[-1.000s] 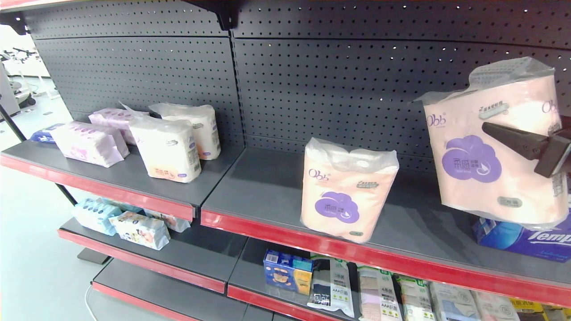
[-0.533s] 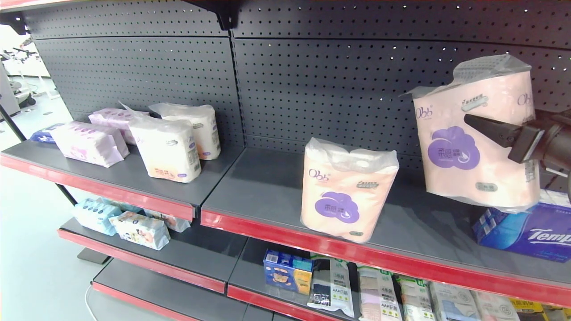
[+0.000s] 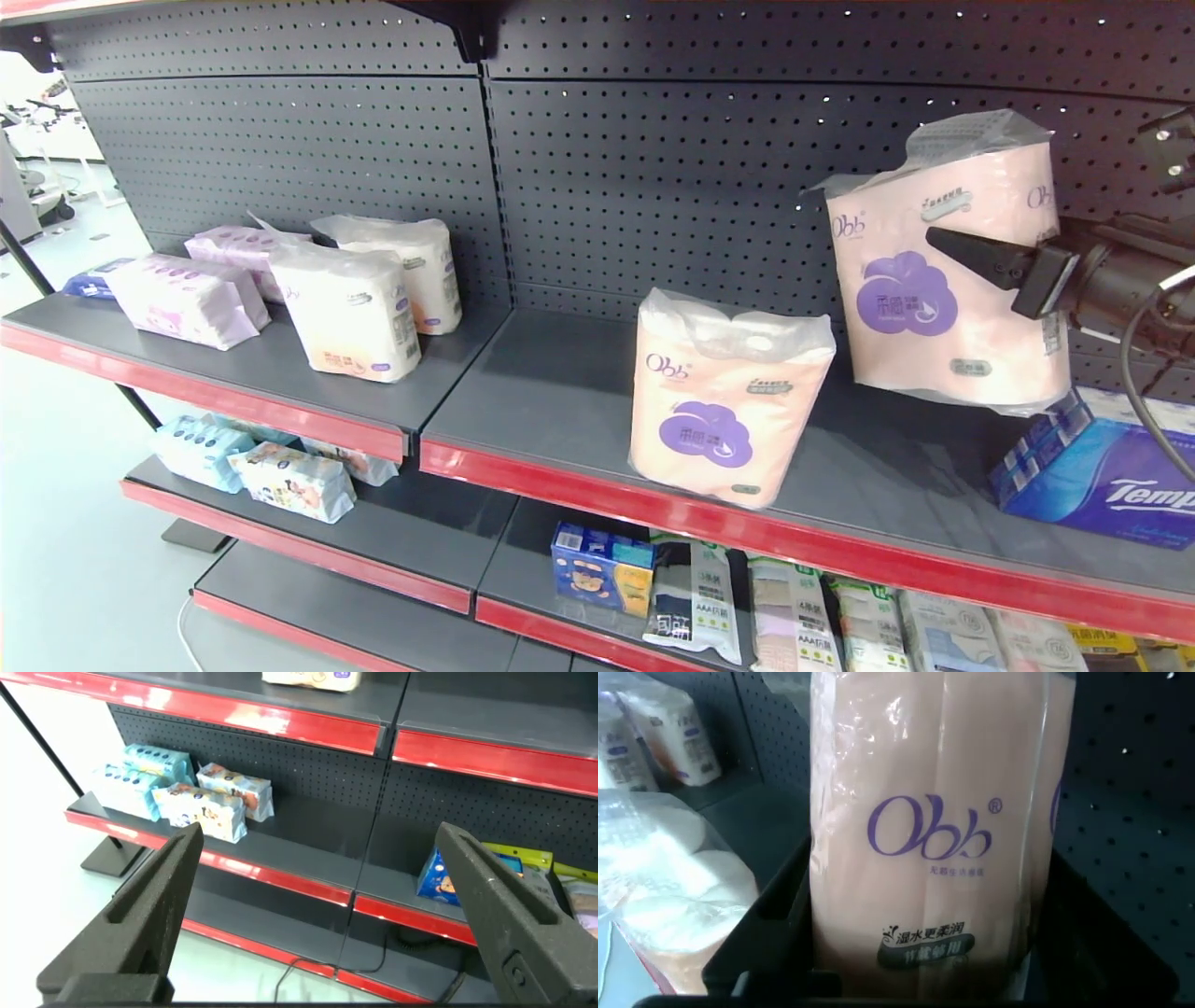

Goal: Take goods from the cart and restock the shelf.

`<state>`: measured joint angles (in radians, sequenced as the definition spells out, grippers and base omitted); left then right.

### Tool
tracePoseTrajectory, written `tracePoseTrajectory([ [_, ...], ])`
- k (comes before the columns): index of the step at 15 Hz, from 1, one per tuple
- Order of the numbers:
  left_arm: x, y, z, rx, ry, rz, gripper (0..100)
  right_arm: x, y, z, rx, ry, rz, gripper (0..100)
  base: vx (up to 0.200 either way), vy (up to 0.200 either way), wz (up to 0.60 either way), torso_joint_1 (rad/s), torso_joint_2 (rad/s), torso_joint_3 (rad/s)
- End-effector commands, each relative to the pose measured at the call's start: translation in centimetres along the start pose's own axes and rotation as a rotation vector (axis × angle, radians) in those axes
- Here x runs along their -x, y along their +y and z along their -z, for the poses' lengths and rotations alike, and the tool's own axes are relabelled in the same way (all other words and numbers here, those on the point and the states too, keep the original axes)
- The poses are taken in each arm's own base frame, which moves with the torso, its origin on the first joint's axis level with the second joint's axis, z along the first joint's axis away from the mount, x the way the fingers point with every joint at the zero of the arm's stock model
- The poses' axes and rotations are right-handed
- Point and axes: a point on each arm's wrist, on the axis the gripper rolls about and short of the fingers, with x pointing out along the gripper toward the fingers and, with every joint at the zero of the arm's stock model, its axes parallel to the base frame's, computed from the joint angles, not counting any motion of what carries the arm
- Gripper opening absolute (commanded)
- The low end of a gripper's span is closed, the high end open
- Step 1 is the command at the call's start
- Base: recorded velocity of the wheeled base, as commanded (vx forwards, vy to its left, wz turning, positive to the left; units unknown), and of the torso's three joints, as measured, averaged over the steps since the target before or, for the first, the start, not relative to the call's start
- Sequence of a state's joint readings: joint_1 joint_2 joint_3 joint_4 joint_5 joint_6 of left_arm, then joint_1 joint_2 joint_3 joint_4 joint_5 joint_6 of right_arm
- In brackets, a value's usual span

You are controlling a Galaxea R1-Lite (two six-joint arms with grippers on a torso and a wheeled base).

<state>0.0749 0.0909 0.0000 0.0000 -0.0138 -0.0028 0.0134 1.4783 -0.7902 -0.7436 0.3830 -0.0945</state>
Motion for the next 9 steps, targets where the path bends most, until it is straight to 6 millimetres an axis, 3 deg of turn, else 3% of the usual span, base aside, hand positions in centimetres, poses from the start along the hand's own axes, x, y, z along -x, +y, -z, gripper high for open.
tracePoseTrajectory([
  [1,0.0,0.0,0.0,0.000,0.000,0.000,100,-1.1,-0.3,0.9,-0.012,0.006,-0.029,0,0.000,0.000,0.00,0.000,0.00,0.000],
  [9,0.0,0.0,0.0,0.000,0.000,0.000,100,-3.0,-0.7,2.0,-0.009,0.004,-0.192,0,0.000,0.000,0.00,0.000,0.00,0.000],
])
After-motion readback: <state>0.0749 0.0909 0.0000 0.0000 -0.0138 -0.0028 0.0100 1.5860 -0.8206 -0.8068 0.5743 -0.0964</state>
